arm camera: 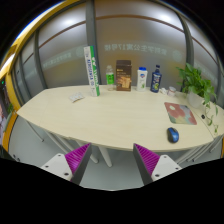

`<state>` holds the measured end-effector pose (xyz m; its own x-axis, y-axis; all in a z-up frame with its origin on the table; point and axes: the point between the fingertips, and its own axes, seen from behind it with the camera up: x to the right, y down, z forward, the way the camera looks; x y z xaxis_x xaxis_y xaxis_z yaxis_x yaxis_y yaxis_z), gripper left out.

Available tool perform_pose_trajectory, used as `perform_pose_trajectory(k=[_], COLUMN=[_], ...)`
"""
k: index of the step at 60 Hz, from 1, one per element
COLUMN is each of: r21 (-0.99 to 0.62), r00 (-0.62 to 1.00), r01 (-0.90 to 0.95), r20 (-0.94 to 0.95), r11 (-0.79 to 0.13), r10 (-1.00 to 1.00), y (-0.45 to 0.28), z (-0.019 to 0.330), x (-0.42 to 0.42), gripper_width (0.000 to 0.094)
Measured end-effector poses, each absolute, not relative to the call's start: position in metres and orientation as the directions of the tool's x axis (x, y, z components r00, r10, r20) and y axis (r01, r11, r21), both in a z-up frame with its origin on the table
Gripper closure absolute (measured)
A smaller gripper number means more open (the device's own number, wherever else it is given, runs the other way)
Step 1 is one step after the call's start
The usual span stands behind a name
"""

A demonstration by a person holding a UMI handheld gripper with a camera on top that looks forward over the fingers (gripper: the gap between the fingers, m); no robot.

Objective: Arrange mouse

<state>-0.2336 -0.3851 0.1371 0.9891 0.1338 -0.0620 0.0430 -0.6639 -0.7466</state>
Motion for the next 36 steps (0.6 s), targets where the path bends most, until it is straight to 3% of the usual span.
perform_pose_trajectory(k=[12, 21, 36], r21=[-0.705, -0.722, -0.751], r00=[1.000, 0.993, 0.995], r01=[-0.010, -0.045, -0.034], r20=[0.001, 0.040, 0.034], r11=[-0.709, -0.690, -0.660], r10=[-0.015, -0.107, -0.089], y=[-0.384, -0.348, -0.258], z=[0.069, 0.041, 0.006], x=[-0.100, -0.009, 0.049], gripper_width=[0.0079, 0.0081, 0.0103])
